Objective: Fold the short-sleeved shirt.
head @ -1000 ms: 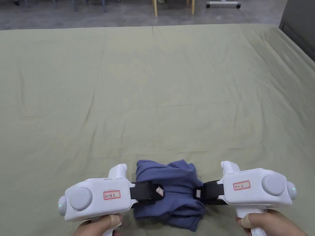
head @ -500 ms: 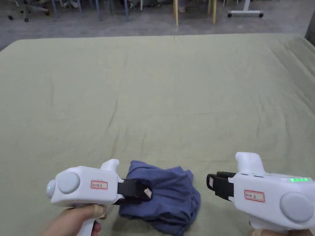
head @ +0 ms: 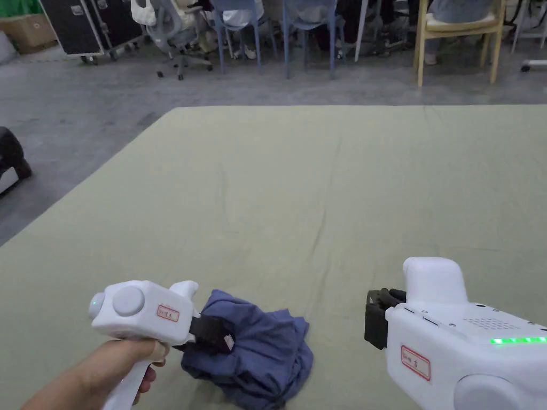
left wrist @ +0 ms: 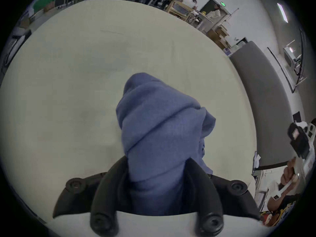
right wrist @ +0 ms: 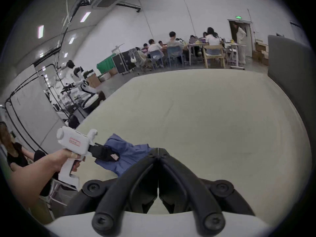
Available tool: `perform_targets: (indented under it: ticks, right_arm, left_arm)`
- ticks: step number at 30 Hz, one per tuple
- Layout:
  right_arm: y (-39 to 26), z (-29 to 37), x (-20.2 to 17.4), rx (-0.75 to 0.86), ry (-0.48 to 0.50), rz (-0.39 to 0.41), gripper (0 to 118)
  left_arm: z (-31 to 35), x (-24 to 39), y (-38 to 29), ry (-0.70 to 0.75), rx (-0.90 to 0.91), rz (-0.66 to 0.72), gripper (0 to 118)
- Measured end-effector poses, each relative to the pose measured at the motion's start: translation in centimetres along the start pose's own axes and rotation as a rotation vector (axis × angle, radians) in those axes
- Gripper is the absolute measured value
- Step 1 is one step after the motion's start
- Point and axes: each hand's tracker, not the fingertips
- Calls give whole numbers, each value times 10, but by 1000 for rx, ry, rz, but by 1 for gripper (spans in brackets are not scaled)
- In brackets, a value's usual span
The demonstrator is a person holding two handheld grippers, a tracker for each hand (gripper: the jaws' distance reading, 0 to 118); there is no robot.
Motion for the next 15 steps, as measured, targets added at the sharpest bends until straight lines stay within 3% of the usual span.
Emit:
perform_targets:
  ticks: [2, 9, 15]
  right_arm:
    - [6, -7, -27, 4, 26, 19, 2]
    - [11, -27, -113, 6, 135, 95, 2]
    - [9, -27, -153, 2, 192, 149, 2]
  left_arm:
    - [9, -26, -1, 21, 16, 76, 34]
    - [39, -85, -24, 53, 54, 152, 34]
    - [55, -129, -35, 81, 51, 198, 34]
